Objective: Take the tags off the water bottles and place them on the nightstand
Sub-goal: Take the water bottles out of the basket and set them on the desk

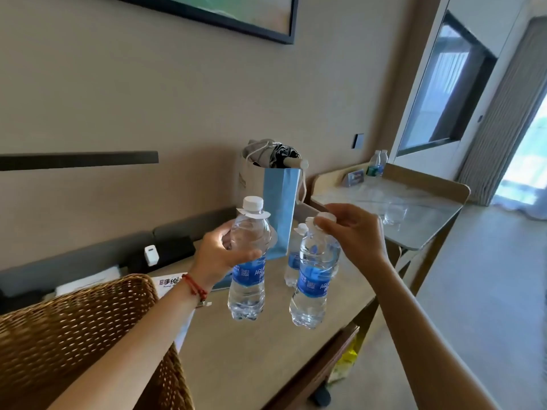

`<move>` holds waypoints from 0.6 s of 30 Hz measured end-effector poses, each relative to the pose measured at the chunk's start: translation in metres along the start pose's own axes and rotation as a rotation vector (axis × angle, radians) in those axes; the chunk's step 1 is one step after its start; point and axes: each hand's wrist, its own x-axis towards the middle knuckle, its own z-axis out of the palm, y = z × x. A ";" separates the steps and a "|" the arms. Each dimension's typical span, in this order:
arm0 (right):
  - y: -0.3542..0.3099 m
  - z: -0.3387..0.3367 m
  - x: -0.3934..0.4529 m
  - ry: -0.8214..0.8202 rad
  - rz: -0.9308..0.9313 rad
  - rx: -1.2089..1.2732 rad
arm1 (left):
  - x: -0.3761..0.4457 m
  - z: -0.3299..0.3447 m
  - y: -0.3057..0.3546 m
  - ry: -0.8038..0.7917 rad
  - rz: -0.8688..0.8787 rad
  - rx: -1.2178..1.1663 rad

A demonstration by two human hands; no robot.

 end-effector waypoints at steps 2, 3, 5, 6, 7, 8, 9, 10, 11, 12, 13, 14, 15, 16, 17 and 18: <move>0.013 0.005 0.004 0.014 0.006 -0.008 | 0.011 0.004 -0.012 -0.001 -0.008 0.005; 0.020 0.007 0.006 0.016 0.018 -0.013 | 0.017 0.006 -0.018 -0.002 -0.012 0.009; 0.032 0.014 0.011 0.011 0.040 -0.034 | 0.026 0.009 -0.031 0.008 -0.035 0.018; 0.039 0.018 0.014 0.011 0.044 -0.041 | 0.030 0.011 -0.038 0.013 -0.048 0.021; 0.045 0.022 0.016 0.014 0.052 -0.041 | 0.033 0.011 -0.044 0.018 -0.056 0.026; 0.050 0.027 0.019 0.017 0.063 -0.037 | 0.036 0.012 -0.050 0.025 -0.058 0.036; 0.055 0.031 0.021 0.021 0.073 -0.035 | 0.039 0.012 -0.055 0.032 -0.058 0.052; 0.061 0.036 0.024 0.025 0.076 -0.034 | 0.042 0.012 -0.060 0.041 -0.059 0.069; 0.067 0.040 0.026 0.026 0.076 -0.035 | 0.044 0.013 -0.064 0.051 -0.063 0.082; 0.072 0.044 0.029 0.024 0.076 -0.035 | 0.045 0.014 -0.068 0.064 -0.069 0.084; 0.078 0.048 0.031 0.016 0.073 -0.031 | 0.047 0.015 -0.071 0.081 -0.073 0.085; 0.084 0.052 0.034 0.003 0.069 -0.024 | 0.048 0.015 -0.075 0.099 -0.075 0.090; 0.090 0.056 0.036 -0.015 0.068 -0.014 | 0.049 0.016 -0.079 0.115 -0.075 0.094; 0.096 0.060 0.039 -0.037 0.070 -0.002 | 0.051 0.017 -0.083 0.129 -0.078 0.098; 0.102 0.064 0.042 -0.062 0.073 0.009 | 0.052 0.018 -0.087 0.146 -0.082 0.104; 0.108 0.068 0.046 -0.087 0.070 0.015 | 0.052 0.020 -0.090 0.168 -0.085 0.114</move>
